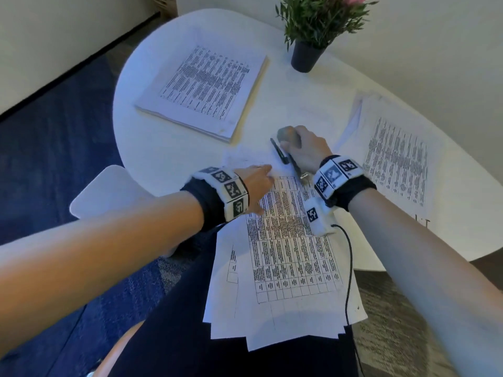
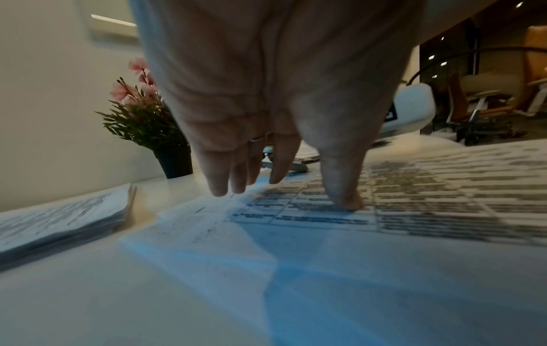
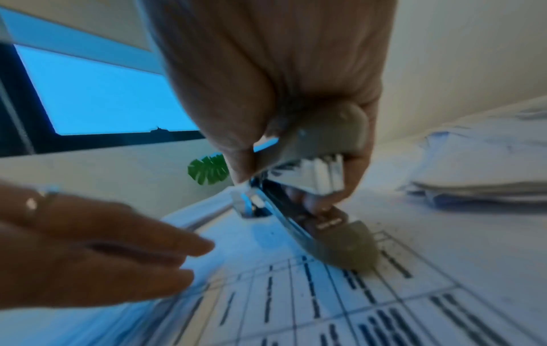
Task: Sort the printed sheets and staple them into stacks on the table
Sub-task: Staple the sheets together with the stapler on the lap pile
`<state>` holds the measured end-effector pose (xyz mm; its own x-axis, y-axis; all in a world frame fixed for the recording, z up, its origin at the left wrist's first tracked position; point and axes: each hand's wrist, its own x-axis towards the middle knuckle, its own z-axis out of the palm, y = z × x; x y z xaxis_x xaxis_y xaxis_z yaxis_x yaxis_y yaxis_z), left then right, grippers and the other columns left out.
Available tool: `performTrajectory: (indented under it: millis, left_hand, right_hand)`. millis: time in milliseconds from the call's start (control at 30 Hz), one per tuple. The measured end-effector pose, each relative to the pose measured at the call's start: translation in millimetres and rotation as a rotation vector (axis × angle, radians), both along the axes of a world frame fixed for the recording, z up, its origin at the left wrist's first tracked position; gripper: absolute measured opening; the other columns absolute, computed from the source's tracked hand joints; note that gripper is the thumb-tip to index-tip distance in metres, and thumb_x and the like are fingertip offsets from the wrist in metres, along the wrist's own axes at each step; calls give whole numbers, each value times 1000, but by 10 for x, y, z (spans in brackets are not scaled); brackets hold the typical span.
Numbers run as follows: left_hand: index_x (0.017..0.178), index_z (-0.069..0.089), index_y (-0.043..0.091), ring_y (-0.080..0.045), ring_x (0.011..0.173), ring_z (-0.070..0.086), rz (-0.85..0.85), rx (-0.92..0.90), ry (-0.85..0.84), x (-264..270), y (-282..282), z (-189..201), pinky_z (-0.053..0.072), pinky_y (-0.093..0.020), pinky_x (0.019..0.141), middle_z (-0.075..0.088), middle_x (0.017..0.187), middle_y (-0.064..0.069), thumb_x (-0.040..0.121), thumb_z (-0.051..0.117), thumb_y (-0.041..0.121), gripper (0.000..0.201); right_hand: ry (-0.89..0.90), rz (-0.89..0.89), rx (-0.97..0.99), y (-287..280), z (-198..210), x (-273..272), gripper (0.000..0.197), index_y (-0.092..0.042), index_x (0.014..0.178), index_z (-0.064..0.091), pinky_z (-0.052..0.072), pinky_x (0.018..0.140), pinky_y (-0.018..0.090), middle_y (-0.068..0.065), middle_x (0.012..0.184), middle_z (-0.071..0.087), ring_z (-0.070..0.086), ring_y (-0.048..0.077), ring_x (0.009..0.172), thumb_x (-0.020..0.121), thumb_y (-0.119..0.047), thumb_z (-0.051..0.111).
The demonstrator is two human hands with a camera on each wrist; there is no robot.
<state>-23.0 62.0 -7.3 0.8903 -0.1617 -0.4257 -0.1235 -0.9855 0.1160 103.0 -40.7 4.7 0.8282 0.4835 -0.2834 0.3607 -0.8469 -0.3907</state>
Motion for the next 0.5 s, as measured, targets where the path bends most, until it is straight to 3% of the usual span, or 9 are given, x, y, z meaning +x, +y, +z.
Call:
performTrajectory:
  millis: [67, 167, 200, 300, 500]
  left_hand:
    - [140, 38, 5, -28, 136, 32, 25, 16, 13, -121, 39, -12, 38, -41, 106, 24, 150, -14, 87, 57, 53, 74]
    - [136, 41, 3, -27, 131, 36, 100, 14, 4, -226, 158, -41, 42, -42, 102, 24, 147, -10, 82, 58, 60, 81]
    - [133, 43, 3, -27, 128, 38, 126, 12, -6, -239, 187, -55, 44, -43, 99, 26, 145, -9, 79, 60, 63, 83]
    - [132, 42, 3, -28, 125, 41, 179, 2, -14, -255, 220, -83, 46, -45, 95, 26, 144, -9, 73, 59, 70, 91]
    - [141, 31, -3, -31, 128, 39, 197, 7, 1, -232, 195, -121, 43, -46, 100, 23, 149, -17, 73, 58, 71, 104]
  right_hand:
    - [33, 50, 19, -109, 4, -79, 47, -14, 134, 41, 48, 79, 37, 11, 120, 55, 56, 31, 98, 97, -43, 46]
    - [87, 57, -18, -181, -34, -177, 44, -9, 128, 45, 41, 61, 30, 6, 106, 51, 53, 25, 85, 98, -41, 45]
    - [92, 75, -39, -189, -52, -200, 43, -8, 127, 45, 40, 61, 29, 7, 106, 51, 52, 25, 85, 98, -39, 46]
    - [40, 165, -80, -172, -108, -272, 41, -9, 129, 42, 41, 71, 30, 13, 116, 55, 54, 28, 92, 96, -32, 51]
    - [-71, 225, -140, 24, -157, -342, 34, -9, 122, 46, 38, 69, 31, 15, 113, 59, 52, 28, 87, 95, -28, 53]
